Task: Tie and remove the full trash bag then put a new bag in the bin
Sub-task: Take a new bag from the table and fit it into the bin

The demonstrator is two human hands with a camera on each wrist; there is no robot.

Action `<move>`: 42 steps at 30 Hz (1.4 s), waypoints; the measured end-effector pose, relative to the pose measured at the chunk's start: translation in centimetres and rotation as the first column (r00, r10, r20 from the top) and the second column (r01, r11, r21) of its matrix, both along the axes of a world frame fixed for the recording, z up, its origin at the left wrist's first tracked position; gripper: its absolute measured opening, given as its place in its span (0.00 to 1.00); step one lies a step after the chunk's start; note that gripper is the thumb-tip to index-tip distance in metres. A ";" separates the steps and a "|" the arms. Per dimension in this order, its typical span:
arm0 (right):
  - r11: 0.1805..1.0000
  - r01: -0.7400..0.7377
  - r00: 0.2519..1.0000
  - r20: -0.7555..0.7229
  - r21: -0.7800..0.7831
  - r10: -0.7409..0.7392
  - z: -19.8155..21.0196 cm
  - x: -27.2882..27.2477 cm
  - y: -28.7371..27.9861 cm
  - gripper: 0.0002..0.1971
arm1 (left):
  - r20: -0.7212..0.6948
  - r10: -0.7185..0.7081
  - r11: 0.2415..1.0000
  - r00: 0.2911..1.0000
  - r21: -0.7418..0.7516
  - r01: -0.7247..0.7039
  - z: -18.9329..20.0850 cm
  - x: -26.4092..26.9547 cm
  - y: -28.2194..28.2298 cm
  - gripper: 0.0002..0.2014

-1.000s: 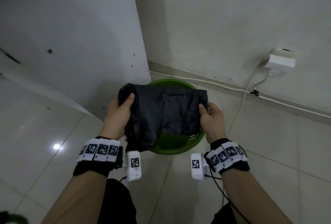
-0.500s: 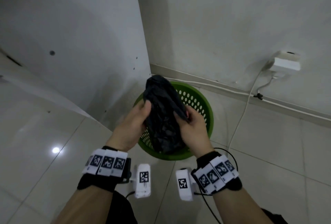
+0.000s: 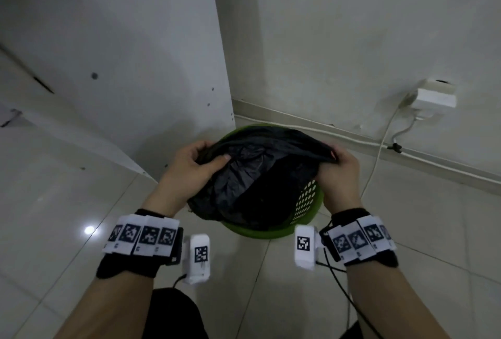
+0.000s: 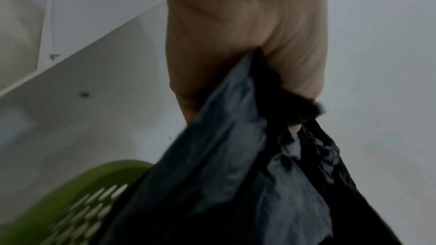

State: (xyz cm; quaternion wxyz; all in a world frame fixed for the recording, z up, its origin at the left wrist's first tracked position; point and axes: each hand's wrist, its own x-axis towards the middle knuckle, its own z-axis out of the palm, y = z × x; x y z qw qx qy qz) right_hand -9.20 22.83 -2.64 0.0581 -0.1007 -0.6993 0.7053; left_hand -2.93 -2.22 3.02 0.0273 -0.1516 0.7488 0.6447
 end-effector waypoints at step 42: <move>0.889 -0.389 0.917 0.010 0.243 0.398 2.2 2.8 -3.9 0.11 | 0.003 0.056 0.981 0.998 0.188 -0.056 0.6 -2.0 3.3 0.17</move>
